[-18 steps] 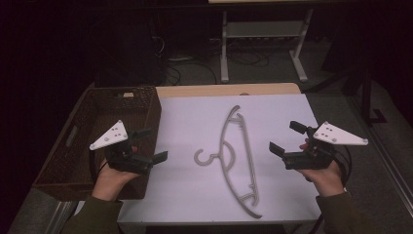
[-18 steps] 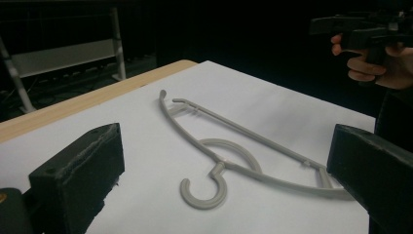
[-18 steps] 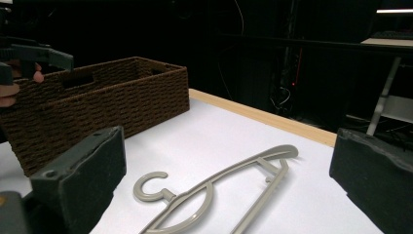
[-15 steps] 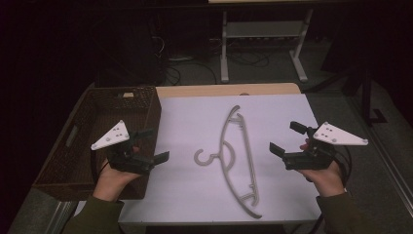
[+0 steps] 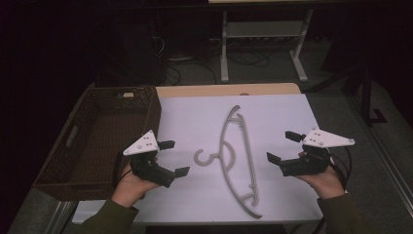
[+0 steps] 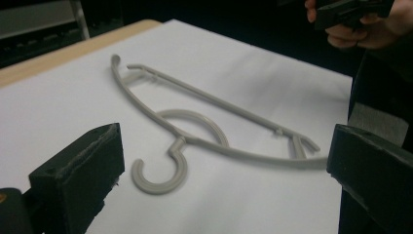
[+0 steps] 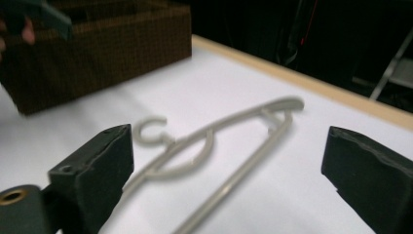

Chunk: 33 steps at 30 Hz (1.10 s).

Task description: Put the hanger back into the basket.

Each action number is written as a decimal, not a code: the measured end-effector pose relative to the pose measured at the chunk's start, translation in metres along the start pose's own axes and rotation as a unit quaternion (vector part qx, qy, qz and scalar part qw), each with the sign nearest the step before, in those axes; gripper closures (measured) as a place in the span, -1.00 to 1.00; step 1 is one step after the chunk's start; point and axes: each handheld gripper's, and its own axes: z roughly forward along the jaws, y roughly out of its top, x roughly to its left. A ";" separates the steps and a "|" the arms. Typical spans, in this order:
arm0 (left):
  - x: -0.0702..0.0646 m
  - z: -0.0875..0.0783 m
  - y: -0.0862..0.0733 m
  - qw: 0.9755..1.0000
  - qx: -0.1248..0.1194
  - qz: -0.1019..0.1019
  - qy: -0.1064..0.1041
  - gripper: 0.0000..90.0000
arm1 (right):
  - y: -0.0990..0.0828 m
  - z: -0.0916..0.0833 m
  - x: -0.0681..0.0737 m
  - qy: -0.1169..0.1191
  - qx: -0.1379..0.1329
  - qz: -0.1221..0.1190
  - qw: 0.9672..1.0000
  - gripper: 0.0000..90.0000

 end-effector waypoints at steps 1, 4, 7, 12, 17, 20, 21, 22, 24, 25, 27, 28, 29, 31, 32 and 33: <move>0.000 0.002 -0.001 1.000 0.004 -0.001 0.000 -1.00 | -0.001 0.001 0.001 0.008 0.017 -0.001 1.000 -0.74; 0.000 0.010 -0.010 1.000 0.018 -0.004 -0.001 -1.00 | -0.006 0.006 0.003 0.019 0.067 0.001 0.998 -0.46; 0.001 0.014 -0.019 0.999 0.031 -0.004 -0.001 -1.00 | -0.013 0.009 0.006 0.018 0.100 -0.012 0.995 -0.12; -0.003 0.017 -0.031 0.999 0.046 -0.006 0.000 -1.00 | -0.025 0.013 0.011 0.031 0.155 -0.029 0.987 0.41; -0.004 0.019 -0.037 0.999 0.050 -0.010 -0.003 -1.00 | -0.038 0.015 0.017 0.054 0.196 -0.037 0.978 0.82; -0.004 0.021 -0.038 0.999 0.054 -0.008 -0.004 -1.00 | -0.048 0.017 0.018 0.074 0.219 -0.038 0.972 0.95; -0.005 0.022 -0.039 0.998 0.054 -0.010 -0.004 -1.00 | -0.051 0.018 0.019 0.079 0.224 -0.039 0.971 0.98; -0.005 0.022 -0.039 0.998 0.054 -0.010 -0.004 -1.00 | -0.054 0.019 0.020 0.083 0.232 -0.036 0.969 0.98; -0.005 0.023 -0.040 0.998 0.057 -0.010 -0.006 -1.00 | -0.059 0.023 0.022 0.096 0.242 -0.036 0.965 0.98; -0.005 0.023 -0.040 0.998 0.058 -0.010 -0.005 -1.00 | -0.061 0.026 0.023 0.101 0.248 -0.035 0.963 0.98; -0.005 0.024 -0.040 0.998 0.058 -0.010 -0.005 -1.00 | -0.063 0.028 0.024 0.105 0.251 -0.039 0.962 0.98; -0.005 0.024 -0.040 0.998 0.059 -0.009 -0.006 -1.00 | -0.064 0.033 0.026 0.111 0.259 -0.038 0.959 0.98; -0.005 0.024 -0.040 0.998 0.058 -0.010 -0.006 -1.00 | -0.064 0.033 0.026 0.111 0.259 -0.038 0.959 0.98; -0.006 0.024 -0.040 0.998 0.056 -0.011 -0.007 -1.00 | -0.066 0.037 0.029 0.120 0.262 -0.038 0.957 0.98; -0.005 0.024 -0.040 0.998 0.056 -0.010 -0.007 -1.00 | -0.067 0.040 0.030 0.124 0.266 -0.042 0.955 0.98; -0.005 0.024 -0.040 0.998 0.057 -0.010 -0.006 -1.00 | -0.067 0.040 0.030 0.124 0.266 -0.042 0.955 0.98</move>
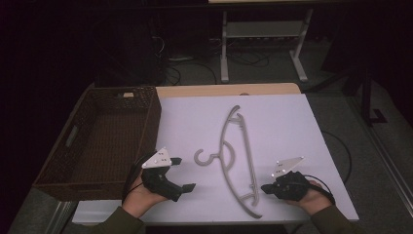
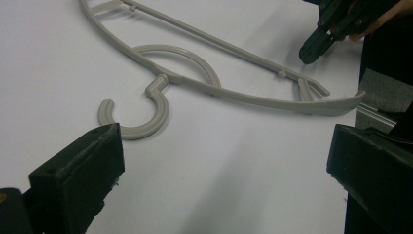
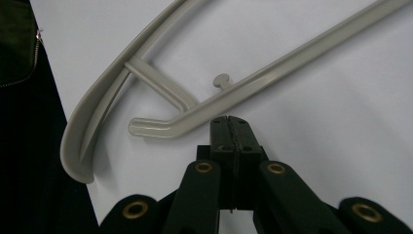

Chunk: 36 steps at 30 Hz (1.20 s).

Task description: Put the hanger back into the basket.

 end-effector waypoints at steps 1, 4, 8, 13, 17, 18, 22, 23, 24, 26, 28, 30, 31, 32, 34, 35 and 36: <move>0.000 0.000 0.000 1.000 0.000 0.000 0.000 -1.00 | 0.000 0.001 0.000 0.003 0.002 0.001 1.000 0.98; 0.000 0.000 0.000 1.000 0.000 -0.001 0.001 -1.00 | 0.001 0.005 0.000 0.009 0.006 -0.001 1.000 0.98; 0.000 0.000 0.000 1.000 0.000 -0.001 0.000 -1.00 | 0.003 0.012 0.001 0.020 0.007 -0.004 1.000 0.99; 0.000 0.000 0.001 1.000 -0.003 -0.001 -0.001 -1.00 | 0.008 0.018 0.002 0.031 0.000 -0.009 0.999 0.99; -0.001 0.000 0.001 1.000 -0.004 0.000 -0.001 -1.00 | 0.015 0.024 0.005 0.040 -0.004 -0.015 0.999 0.99; -0.001 0.000 0.002 1.000 -0.004 -0.001 -0.001 -1.00 | 0.021 0.028 0.009 0.045 -0.009 -0.016 0.999 0.99; -0.001 0.000 0.002 1.000 -0.004 -0.001 0.000 -1.00 | 0.031 0.034 0.013 0.051 -0.016 -0.025 0.998 0.99; -0.001 0.000 0.002 1.000 -0.003 0.000 0.000 -1.00 | 0.034 0.037 0.015 0.053 -0.016 -0.028 0.998 0.99; -0.001 -0.001 0.002 1.000 -0.005 -0.001 0.001 -1.00 | 0.040 0.043 0.016 0.054 -0.016 -0.042 0.998 0.99; -0.001 -0.001 0.002 1.000 -0.007 -0.003 0.001 -1.00 | 0.043 0.046 0.017 0.056 -0.018 -0.043 0.997 0.99; -0.001 -0.001 0.002 1.000 -0.008 -0.003 0.001 -1.00 | 0.049 0.051 0.019 0.061 -0.020 -0.047 0.997 0.99; 0.000 -0.001 0.002 1.000 -0.008 -0.003 0.001 -1.00 | 0.055 0.058 0.019 0.062 -0.025 -0.069 0.995 0.99; 0.000 -0.001 0.002 1.000 -0.008 -0.004 0.001 -1.00 | 0.063 0.065 0.021 0.068 -0.028 -0.071 0.995 0.99; 0.000 -0.002 0.002 1.000 -0.008 -0.002 0.001 -1.00 | 0.063 0.065 0.021 0.068 -0.028 -0.071 0.995 0.99; 0.000 -0.002 0.002 1.000 -0.008 -0.003 0.002 -1.00 | 0.074 0.075 0.026 0.075 -0.030 -0.078 0.994 0.99; 0.000 -0.002 0.002 1.000 -0.008 -0.003 0.002 -1.00 | 0.078 0.078 0.027 0.077 -0.033 -0.082 0.993 0.99; 0.000 -0.002 0.002 1.000 -0.008 -0.003 0.002 -1.00 | 0.078 0.078 0.027 0.077 -0.033 -0.082 0.993 0.99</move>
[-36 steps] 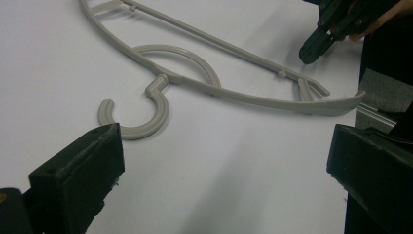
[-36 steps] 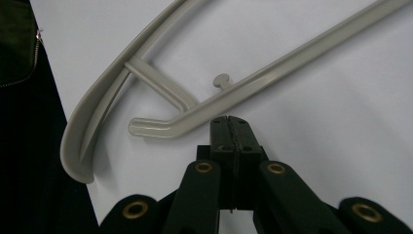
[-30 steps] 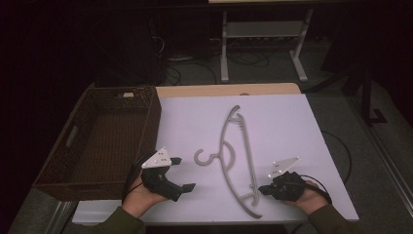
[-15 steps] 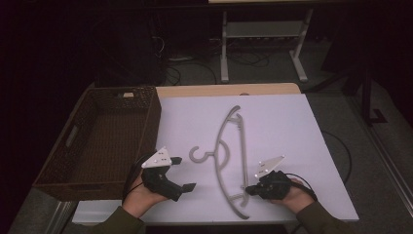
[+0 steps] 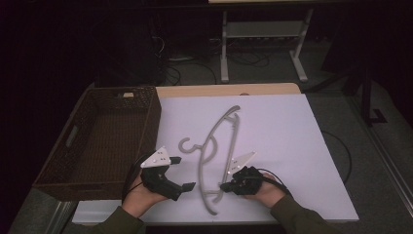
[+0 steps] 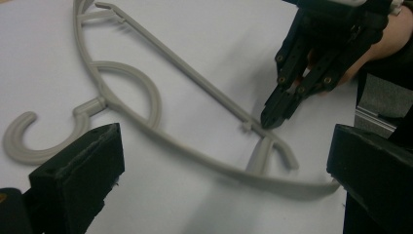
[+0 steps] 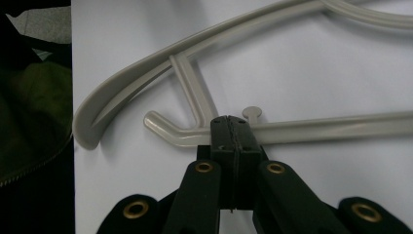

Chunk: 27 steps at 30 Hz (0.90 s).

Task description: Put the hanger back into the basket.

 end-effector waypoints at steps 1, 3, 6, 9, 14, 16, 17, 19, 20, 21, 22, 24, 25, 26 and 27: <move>0.000 0.000 0.000 1.000 0.000 -0.001 0.000 -1.00 | 0.004 0.003 0.000 0.001 -0.002 -0.001 1.000 0.99; 0.000 0.000 0.000 1.000 -0.001 -0.001 0.000 -1.00 | 0.013 0.013 0.001 0.001 -0.002 -0.009 1.000 0.99; 0.000 -0.001 -0.001 1.000 -0.001 -0.002 0.000 -1.00 | 0.018 0.013 0.001 0.001 -0.004 -0.012 1.000 0.99; 0.000 -0.001 -0.001 1.000 -0.002 -0.003 0.000 -1.00 | 0.018 0.005 -0.007 -0.012 -0.015 -0.007 1.000 0.99; 0.001 -0.001 0.000 1.000 -0.003 -0.003 0.001 -1.00 | 0.028 -0.009 -0.033 -0.055 -0.019 0.031 0.998 0.99; 0.000 -0.001 0.000 1.000 -0.005 -0.006 0.000 -1.00 | 0.040 -0.013 -0.062 -0.094 -0.015 0.048 0.994 0.99; 0.001 -0.001 0.000 1.000 -0.004 -0.005 0.001 -1.00 | 0.044 -0.014 -0.072 -0.108 -0.013 0.055 0.993 0.99; 0.001 -0.001 0.000 1.000 -0.004 -0.001 0.000 -1.00 | 0.052 -0.015 -0.091 -0.124 -0.016 0.075 0.989 0.99; 0.001 0.000 0.001 1.000 -0.002 0.000 -0.002 -1.00 | 0.055 -0.016 -0.102 -0.135 -0.018 0.078 0.988 0.99; 0.001 0.000 0.001 1.000 -0.002 0.000 -0.002 -1.00 | 0.055 -0.016 -0.102 -0.135 -0.018 0.078 0.988 0.99; 0.001 0.000 0.000 1.000 -0.002 -0.002 -0.003 -1.00 | 0.063 -0.017 -0.121 -0.153 -0.015 0.093 0.984 0.99; 0.001 0.001 0.000 1.000 -0.001 -0.002 -0.004 -1.00 | 0.066 -0.017 -0.130 -0.162 -0.016 0.092 0.982 0.99; 0.001 0.001 0.000 1.000 -0.001 -0.001 -0.005 -1.00 | 0.068 -0.017 -0.139 -0.169 -0.015 0.096 0.981 0.99; 0.001 0.002 0.000 1.000 0.000 -0.002 -0.006 -1.00 | 0.071 -0.017 -0.147 -0.175 -0.013 0.100 0.979 0.99; 0.000 0.002 0.000 1.000 -0.001 -0.003 -0.007 -1.00 | 0.072 -0.015 -0.154 -0.183 -0.012 0.102 0.978 0.99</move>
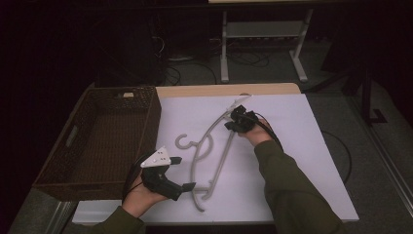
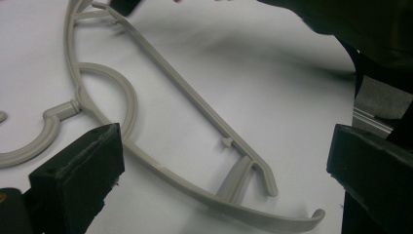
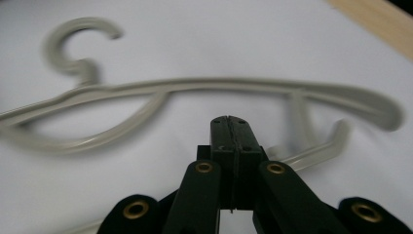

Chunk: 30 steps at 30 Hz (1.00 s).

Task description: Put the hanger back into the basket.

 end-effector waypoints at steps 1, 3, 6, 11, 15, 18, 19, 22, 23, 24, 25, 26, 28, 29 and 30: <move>0.000 0.000 0.000 1.000 0.000 -0.001 -0.001 -1.00 | 0.005 0.006 -0.011 -0.018 0.006 0.000 1.000 0.99; -0.001 0.001 0.000 1.000 0.000 0.002 -0.003 -1.00 | 0.007 0.009 -0.015 -0.019 0.004 0.005 1.000 0.99; -0.001 0.002 0.000 1.000 0.000 0.001 -0.003 -1.00 | 0.012 0.018 -0.025 -0.029 0.020 0.009 0.999 0.99; 0.000 0.002 0.000 1.000 0.003 0.003 -0.004 -1.00 | 0.014 0.025 -0.027 -0.033 0.034 0.004 0.999 0.99; -0.001 0.002 0.000 1.000 0.005 0.004 -0.005 -1.00 | 0.009 0.031 -0.029 -0.036 0.057 -0.006 0.998 0.99; 0.000 0.002 0.000 1.000 0.005 0.004 -0.005 -1.00 | 0.006 0.033 -0.030 -0.032 0.062 -0.008 0.997 0.99; -0.001 0.003 0.000 1.000 0.005 0.004 -0.005 -1.00 | 0.006 0.032 -0.030 -0.033 0.064 -0.009 0.997 0.99; -0.001 0.003 -0.001 1.000 0.004 0.003 -0.005 -1.00 | 0.004 0.030 -0.030 -0.041 0.073 -0.017 0.996 0.99; -0.001 0.003 -0.001 1.000 0.004 0.004 -0.005 -1.00 | 0.003 0.028 -0.029 -0.041 0.078 -0.014 0.996 0.99; -0.001 0.003 -0.001 1.000 0.004 0.005 -0.004 -1.00 | 0.001 0.027 -0.029 -0.041 0.080 -0.014 0.996 0.99; -0.001 0.003 -0.001 1.000 0.005 0.006 -0.004 -1.00 | -0.001 0.024 -0.030 -0.042 0.082 -0.014 0.996 0.99; -0.001 0.003 -0.001 1.000 0.004 0.005 -0.003 -1.00 | -0.007 0.019 -0.030 -0.044 0.085 -0.013 0.995 0.99; -0.001 0.003 -0.001 1.000 0.003 0.002 -0.002 -1.00 | -0.015 0.011 -0.030 -0.044 0.087 -0.009 0.995 0.99; -0.001 0.003 -0.001 1.000 0.003 0.002 -0.002 -1.00 | -0.015 0.011 -0.030 -0.044 0.087 -0.009 0.995 0.99; 0.000 0.003 -0.001 1.000 0.003 0.002 -0.002 -1.00 | -0.024 0.003 -0.030 -0.044 0.088 -0.008 0.995 0.99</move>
